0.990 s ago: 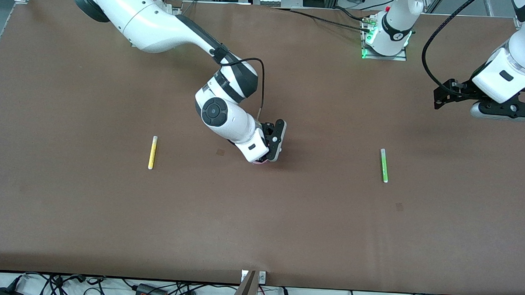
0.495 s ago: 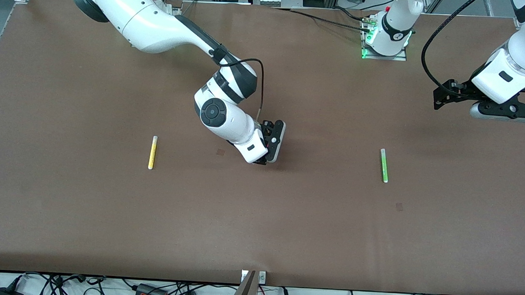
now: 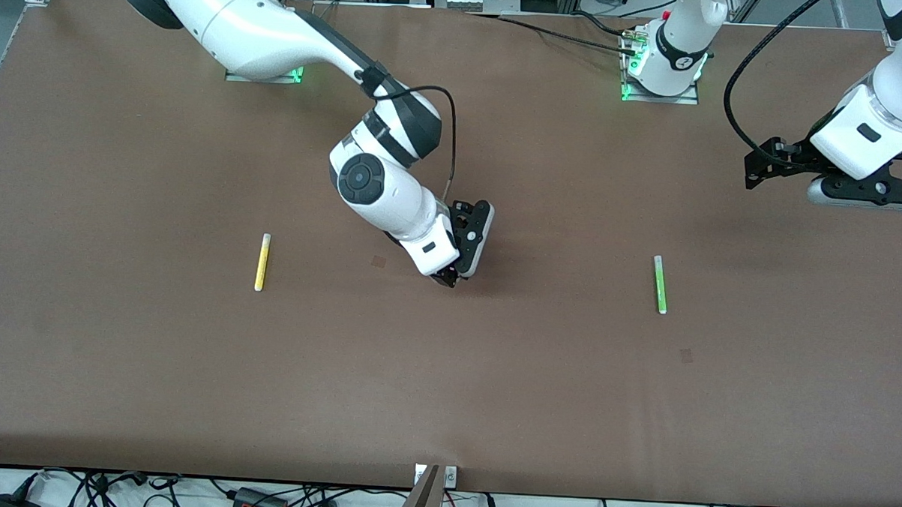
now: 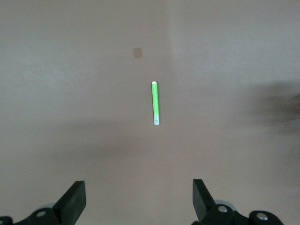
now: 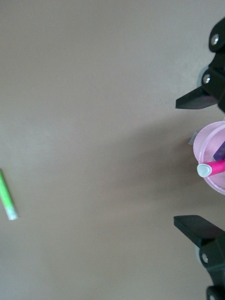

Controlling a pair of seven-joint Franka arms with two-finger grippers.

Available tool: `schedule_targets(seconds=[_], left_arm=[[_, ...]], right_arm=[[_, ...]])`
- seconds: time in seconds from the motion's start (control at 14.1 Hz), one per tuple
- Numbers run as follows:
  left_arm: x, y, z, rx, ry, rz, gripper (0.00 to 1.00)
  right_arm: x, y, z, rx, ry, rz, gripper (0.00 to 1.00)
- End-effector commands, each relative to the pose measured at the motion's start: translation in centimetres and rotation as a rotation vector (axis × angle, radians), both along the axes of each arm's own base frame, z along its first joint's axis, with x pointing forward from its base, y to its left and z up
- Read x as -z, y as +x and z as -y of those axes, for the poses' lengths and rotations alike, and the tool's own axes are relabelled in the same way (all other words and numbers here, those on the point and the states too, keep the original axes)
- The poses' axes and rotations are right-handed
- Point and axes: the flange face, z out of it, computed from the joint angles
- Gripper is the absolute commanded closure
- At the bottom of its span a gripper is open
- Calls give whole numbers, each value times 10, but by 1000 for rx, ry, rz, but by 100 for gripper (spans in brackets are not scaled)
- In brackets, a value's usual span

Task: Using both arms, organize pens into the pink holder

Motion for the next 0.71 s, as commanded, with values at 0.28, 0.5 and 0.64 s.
schedule_targets(seconds=[0.28,0.5,0.64], left_arm=[[-5,4,-1,-4,-21,-7,0],[-5,4,-1,-5,-22,-7,0],[-5,4,-1,-5,-22,-7,0]], right_arm=[[-98,19,85,313,-112,-168,0],[-119,33,146,527,-194,-292,0],[-118,45,195,658,-248,-381,0]])
